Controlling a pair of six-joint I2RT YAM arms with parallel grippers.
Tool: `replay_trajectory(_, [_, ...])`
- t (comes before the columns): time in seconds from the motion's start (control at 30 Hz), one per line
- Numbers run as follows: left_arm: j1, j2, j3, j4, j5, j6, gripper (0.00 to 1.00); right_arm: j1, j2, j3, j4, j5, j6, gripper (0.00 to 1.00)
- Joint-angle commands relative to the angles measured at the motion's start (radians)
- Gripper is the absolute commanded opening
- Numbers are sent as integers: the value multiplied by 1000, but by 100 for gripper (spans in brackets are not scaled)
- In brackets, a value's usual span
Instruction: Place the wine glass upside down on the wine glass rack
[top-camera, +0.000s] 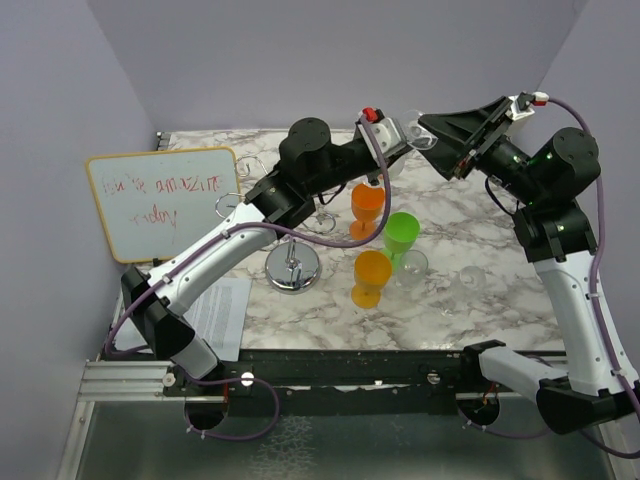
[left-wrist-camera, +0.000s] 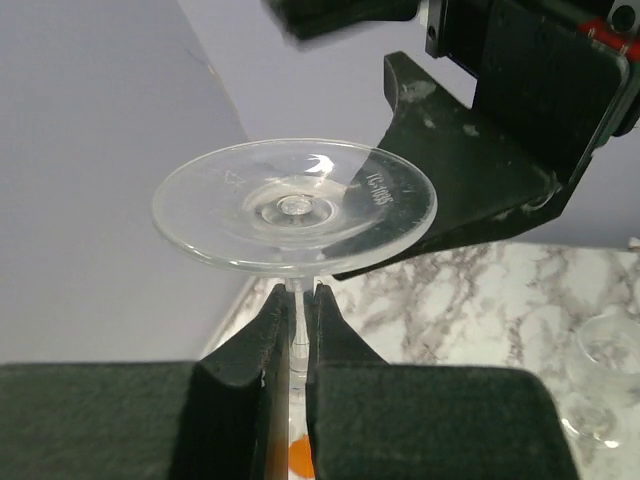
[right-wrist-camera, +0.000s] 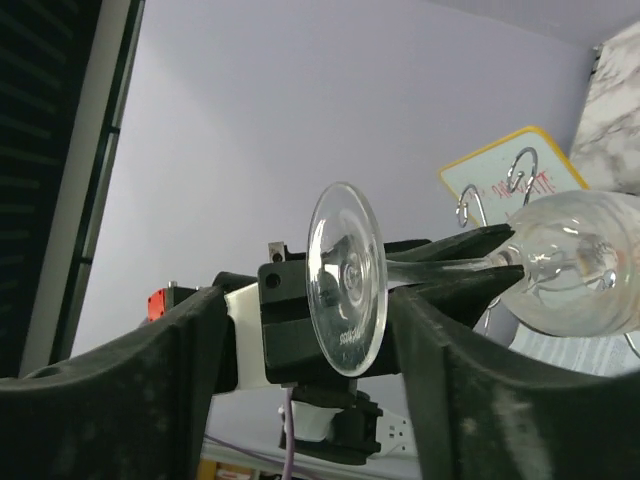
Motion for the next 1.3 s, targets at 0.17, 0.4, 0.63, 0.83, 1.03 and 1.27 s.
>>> replay_trajectory(0.17, [-10, -115, 169, -238, -155, -281, 0, 4, -50, -66, 101, 71, -107, 85])
replay_trajectory(0.4, [-6, -268, 128, -395, -445, -243, 0, 4, -89, -69, 36, 157, -205, 86])
replay_trajectory(0.63, [44, -456, 7, -425, -844, -38, 0, 6, -91, -107, 38, 158, -245, 86])
replay_trajectory(0.83, [86, -494, -56, -377, -1034, 47, 0, 5, -74, -143, 81, 132, -232, 85])
replay_trajectory(1.03, [423, -374, -78, -374, -967, 3, 0, 4, -78, -168, 95, 126, -236, 84])
replay_trajectory(1.27, [824, -278, -90, -395, -498, -231, 0, 4, -79, -170, 87, 132, -257, 83])
